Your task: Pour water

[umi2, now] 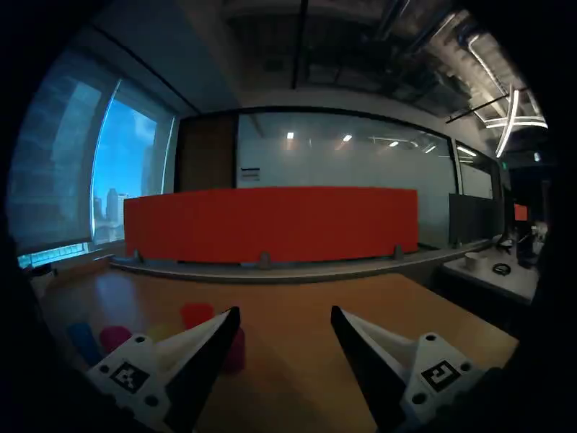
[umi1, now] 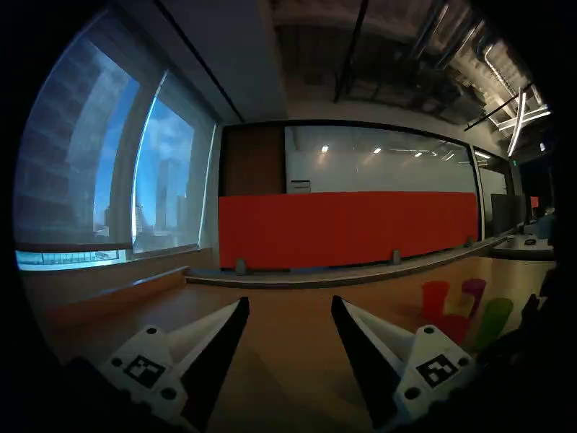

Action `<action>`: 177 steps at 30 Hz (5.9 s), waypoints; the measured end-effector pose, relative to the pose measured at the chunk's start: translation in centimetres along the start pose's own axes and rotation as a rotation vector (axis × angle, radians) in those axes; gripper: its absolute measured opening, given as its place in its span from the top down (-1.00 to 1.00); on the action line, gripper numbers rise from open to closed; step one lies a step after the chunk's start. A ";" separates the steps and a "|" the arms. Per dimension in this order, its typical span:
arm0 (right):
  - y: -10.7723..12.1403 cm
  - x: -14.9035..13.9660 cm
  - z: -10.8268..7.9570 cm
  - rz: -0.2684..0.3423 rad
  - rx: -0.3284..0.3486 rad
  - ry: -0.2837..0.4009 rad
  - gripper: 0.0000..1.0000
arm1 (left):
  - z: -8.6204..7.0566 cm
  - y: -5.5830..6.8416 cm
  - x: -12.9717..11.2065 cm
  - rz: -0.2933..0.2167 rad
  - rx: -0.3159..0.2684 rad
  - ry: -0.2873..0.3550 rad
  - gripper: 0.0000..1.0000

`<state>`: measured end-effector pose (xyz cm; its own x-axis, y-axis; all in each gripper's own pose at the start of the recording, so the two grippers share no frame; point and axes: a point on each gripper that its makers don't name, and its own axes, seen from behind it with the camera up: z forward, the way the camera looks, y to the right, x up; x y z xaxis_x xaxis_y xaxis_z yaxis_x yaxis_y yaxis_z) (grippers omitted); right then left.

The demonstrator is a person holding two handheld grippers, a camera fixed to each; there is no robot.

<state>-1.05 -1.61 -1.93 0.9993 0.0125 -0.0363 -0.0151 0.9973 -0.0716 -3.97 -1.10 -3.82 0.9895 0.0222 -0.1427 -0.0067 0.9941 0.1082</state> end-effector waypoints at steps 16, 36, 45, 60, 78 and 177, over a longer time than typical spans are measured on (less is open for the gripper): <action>-0.2 0.1 -0.3 0.003 0.003 -0.010 -0.95 | 0.9 0.8 -2.2 -0.036 -0.011 -0.021 -0.69; 0.4 0.4 -0.4 0.016 -0.001 -0.003 -0.95 | 1.2 1.5 -3.0 -0.030 -0.031 -0.051 -0.69; 0.6 0.0 -0.5 0.020 -0.006 -0.004 -0.95 | 1.6 1.6 -3.7 -0.027 -0.035 -0.076 -0.69; 1.1 -0.2 -1.0 0.030 -0.003 -0.001 -0.95 | 1.6 1.8 -4.1 -0.024 -0.041 -0.090 -0.69; 1.3 0.6 -1.2 -0.060 0.009 0.069 -0.95 | 1.6 1.8 -4.2 -0.023 -0.041 -0.090 -0.69; 2.4 -5.8 2.9 -0.020 -0.009 0.043 -0.99 | 1.6 1.8 -4.2 -0.023 -0.041 -0.090 -0.69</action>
<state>-6.83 0.93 1.02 0.9969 -0.0108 -0.0779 0.0044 0.9967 -0.0813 -7.92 0.41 -1.41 0.9984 -0.0086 -0.0551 0.0122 0.9978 0.0650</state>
